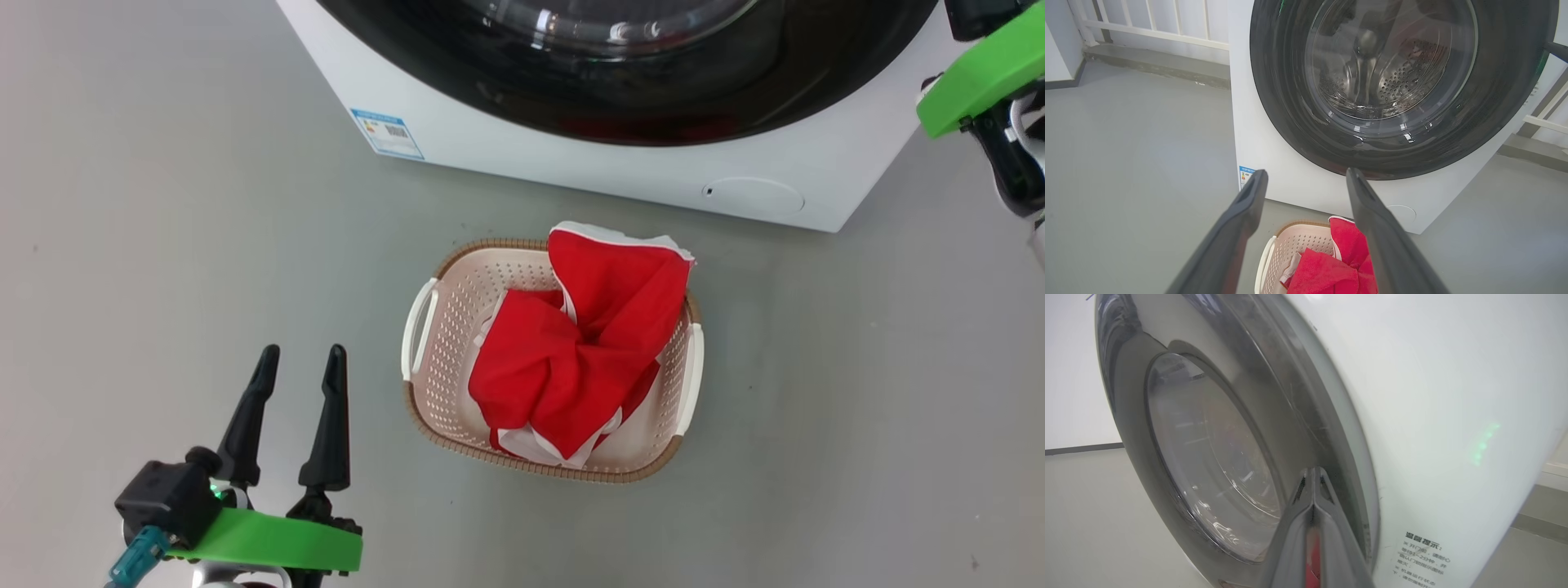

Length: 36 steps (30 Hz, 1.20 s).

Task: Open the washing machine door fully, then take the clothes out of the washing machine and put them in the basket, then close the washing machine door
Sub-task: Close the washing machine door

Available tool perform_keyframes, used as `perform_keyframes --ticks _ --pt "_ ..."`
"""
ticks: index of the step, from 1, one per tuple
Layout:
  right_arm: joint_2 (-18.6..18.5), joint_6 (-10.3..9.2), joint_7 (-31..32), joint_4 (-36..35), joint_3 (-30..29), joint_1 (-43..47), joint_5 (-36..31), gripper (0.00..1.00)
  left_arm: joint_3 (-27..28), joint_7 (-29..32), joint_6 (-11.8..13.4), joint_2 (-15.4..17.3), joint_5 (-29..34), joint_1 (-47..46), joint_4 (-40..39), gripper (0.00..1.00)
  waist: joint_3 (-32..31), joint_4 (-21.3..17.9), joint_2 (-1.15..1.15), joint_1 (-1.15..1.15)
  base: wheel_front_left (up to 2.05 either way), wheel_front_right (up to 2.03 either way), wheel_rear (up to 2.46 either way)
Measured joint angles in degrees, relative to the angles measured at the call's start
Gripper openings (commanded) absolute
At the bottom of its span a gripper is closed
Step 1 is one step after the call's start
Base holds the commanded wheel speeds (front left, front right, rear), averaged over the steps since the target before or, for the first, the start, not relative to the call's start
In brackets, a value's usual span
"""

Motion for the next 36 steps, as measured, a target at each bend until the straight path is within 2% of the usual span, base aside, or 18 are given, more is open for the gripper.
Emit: perform_keyframes --ticks 1,3,4,6,15,24,36 --pt "0.0 -0.10 0.0 -0.1 -0.3 0.5 0.0 0.00 0.1 0.0 0.0 0.0 0.3 0.0 0.2 1.00 -0.4 -0.1 0.00 0.00 0.00 0.00 0.00" --pt "0.0 -0.46 0.0 -0.4 -0.8 2.3 0.1 0.31 0.3 0.0 0.0 0.0 0.3 0.0 0.5 1.00 -1.4 -0.3 0.00 0.00 0.00 0.00 0.00" --pt "0.2 -0.46 0.0 -0.7 -1.1 3.5 0.2 0.44 0.3 0.0 -0.4 0.0 0.3 0.1 0.7 1.00 -1.9 -0.4 0.00 0.00 0.00 0.00 0.00" --pt "0.8 -0.46 0.0 -1.8 -1.8 6.3 1.0 1.00 0.5 0.0 -0.4 0.0 0.7 0.2 0.9 1.00 -3.1 -0.7 0.00 0.00 0.00 0.00 0.00" --pt "2.2 -0.46 0.0 -9.9 -6.0 18.4 1.3 1.00 0.9 -0.2 -0.4 0.5 2.1 3.0 0.9 1.00 -9.3 -3.3 0.00 0.00 0.00 0.00 0.00" --pt "3.6 -0.46 0.0 -16.9 -9.9 34.3 1.1 1.00 1.1 0.7 0.7 1.7 2.4 7.1 -0.6 1.00 -15.4 -8.0 0.00 0.00 0.00 0.00 0.00" --pt "5.2 -0.46 0.0 -25.1 -13.9 46.3 -0.5 1.00 1.8 2.0 2.2 2.8 2.4 10.7 -3.0 1.00 -20.1 -14.2 0.00 0.00 0.00 0.00 0.00"
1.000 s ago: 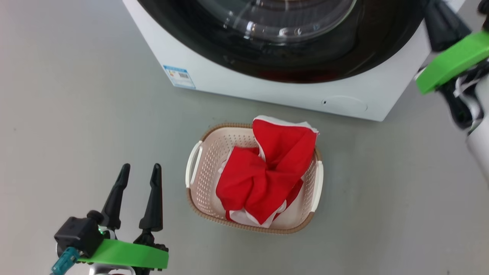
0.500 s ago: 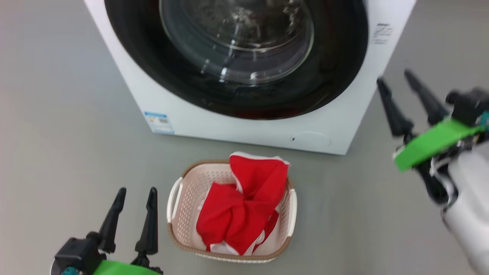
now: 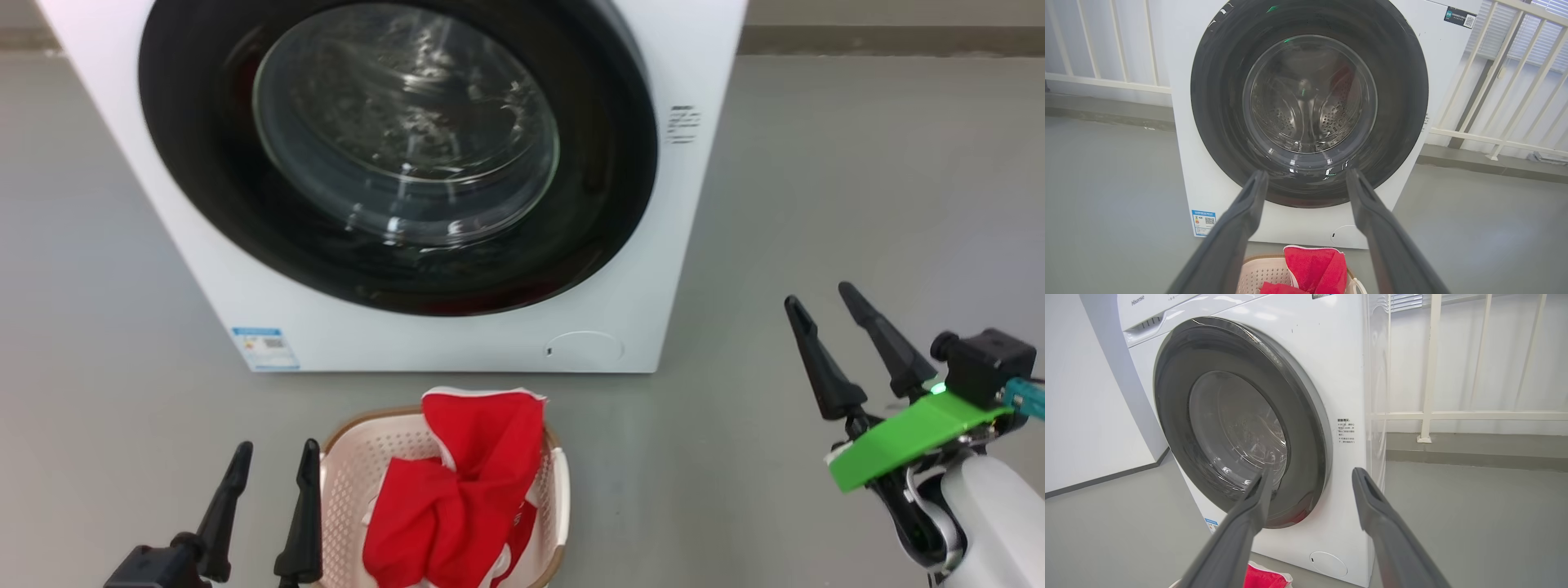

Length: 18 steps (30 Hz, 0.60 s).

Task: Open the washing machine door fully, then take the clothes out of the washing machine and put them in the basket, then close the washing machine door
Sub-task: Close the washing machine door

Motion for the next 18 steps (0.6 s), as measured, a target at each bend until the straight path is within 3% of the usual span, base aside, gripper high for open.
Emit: perform_keyframes --ticks 7,18 --pt "0.4 0.00 0.0 -5.9 -4.0 6.3 -2.1 1.00 -0.1 0.4 0.5 0.2 0.0 1.2 -0.7 1.00 -2.1 -3.0 0.00 0.00 0.00 0.00 0.00" --pt "5.2 0.00 0.0 -11.0 -9.2 15.8 -8.1 1.00 -0.2 0.2 0.5 0.1 -1.3 3.4 -1.4 1.00 -3.9 -5.6 0.00 0.00 0.00 0.00 0.00"
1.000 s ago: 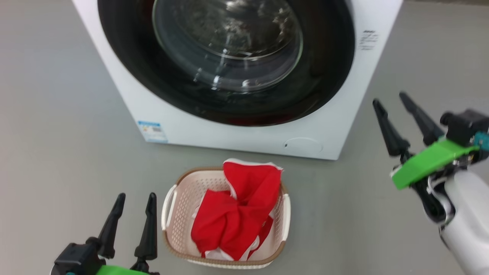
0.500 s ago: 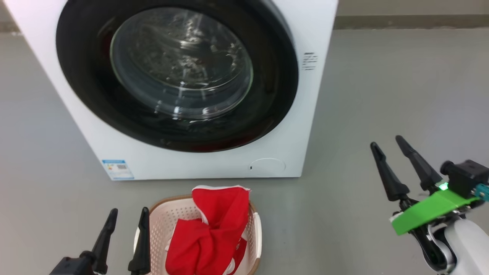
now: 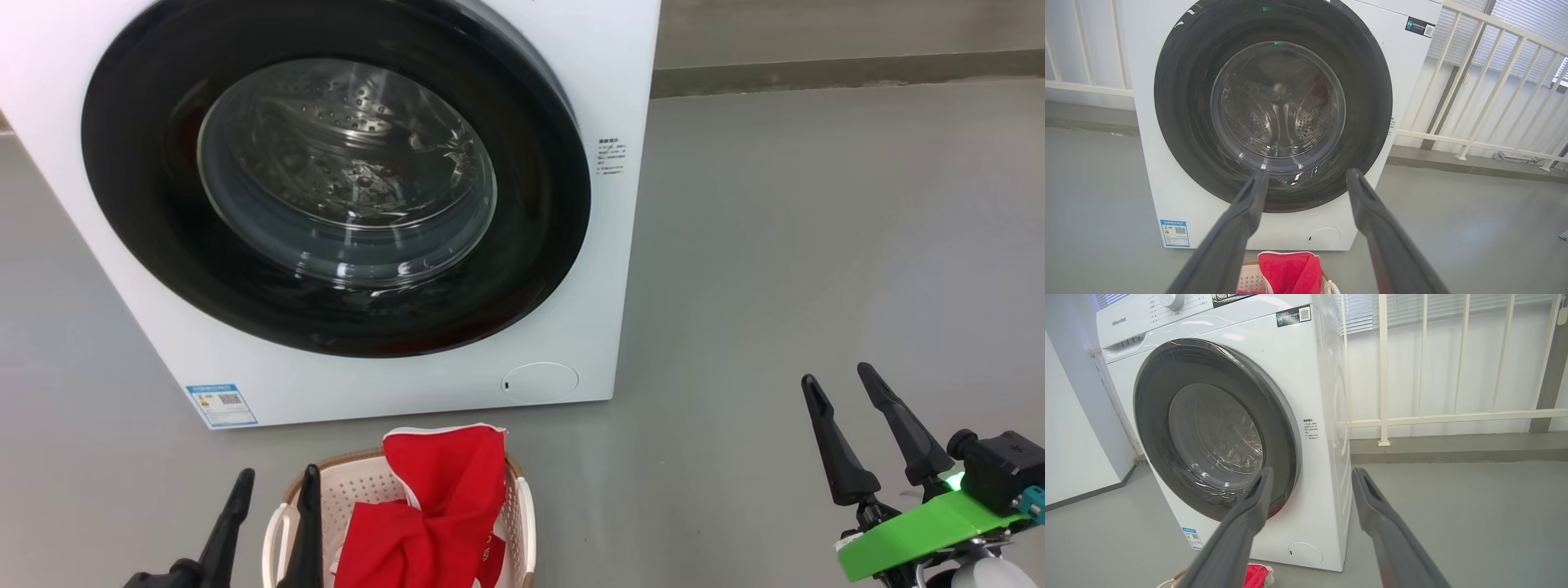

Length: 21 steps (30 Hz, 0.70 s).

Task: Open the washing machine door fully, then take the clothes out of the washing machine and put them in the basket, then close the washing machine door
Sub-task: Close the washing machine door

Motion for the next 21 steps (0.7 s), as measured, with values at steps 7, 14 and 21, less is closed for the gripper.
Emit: perform_keyframes --ticks 7,14,21 --pt "1.1 0.00 0.0 -0.3 -1.7 1.0 -2.0 1.00 -0.2 0.0 0.8 0.1 -0.2 0.1 0.2 1.00 -0.1 -0.8 0.00 0.00 0.00 0.00 0.00" --pt "1.5 0.00 0.0 -0.3 -2.8 1.2 -2.4 1.00 -0.1 -0.6 1.6 0.6 1.1 0.3 0.3 1.00 0.0 -0.7 0.00 0.00 0.00 0.00 0.00" --pt "1.8 0.00 0.0 -0.3 -2.9 1.2 -2.4 1.00 -0.4 -0.6 2.0 0.9 1.6 0.3 0.5 1.00 0.2 -0.5 0.00 0.00 0.00 0.00 0.00"
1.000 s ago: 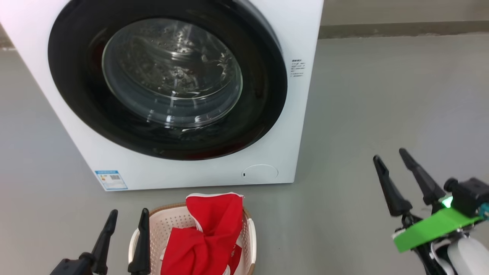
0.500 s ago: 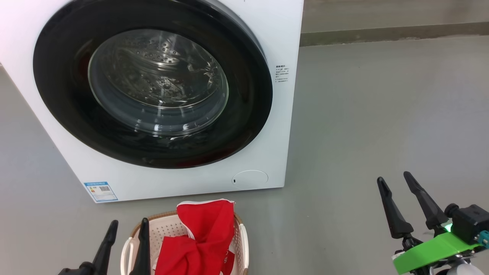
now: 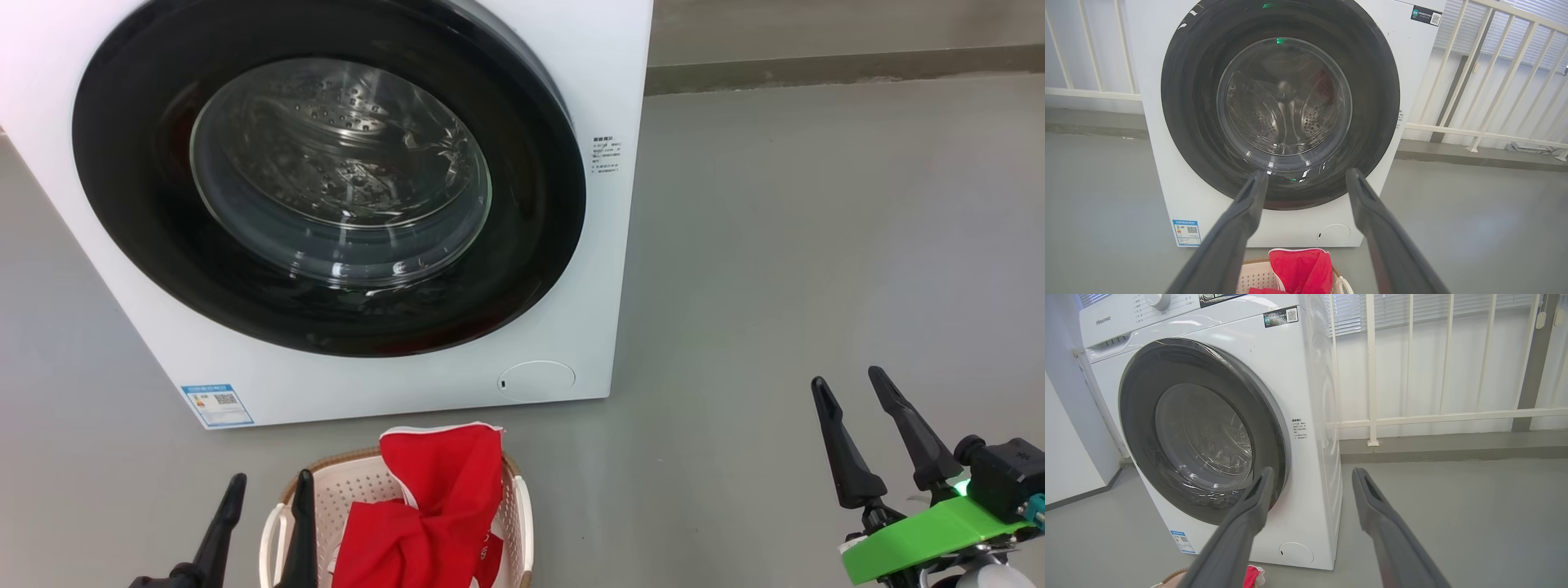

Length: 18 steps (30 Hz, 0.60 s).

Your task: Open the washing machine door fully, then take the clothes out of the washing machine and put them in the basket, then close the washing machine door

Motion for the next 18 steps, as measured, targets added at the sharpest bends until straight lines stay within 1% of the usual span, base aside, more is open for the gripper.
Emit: perform_keyframes --ticks 18 --pt "0.0 0.00 0.0 0.5 -0.5 0.0 0.0 1.00 -0.4 0.1 0.5 0.9 0.0 0.0 -0.1 1.00 0.2 -0.1 0.00 0.00 0.00 0.00 0.00"
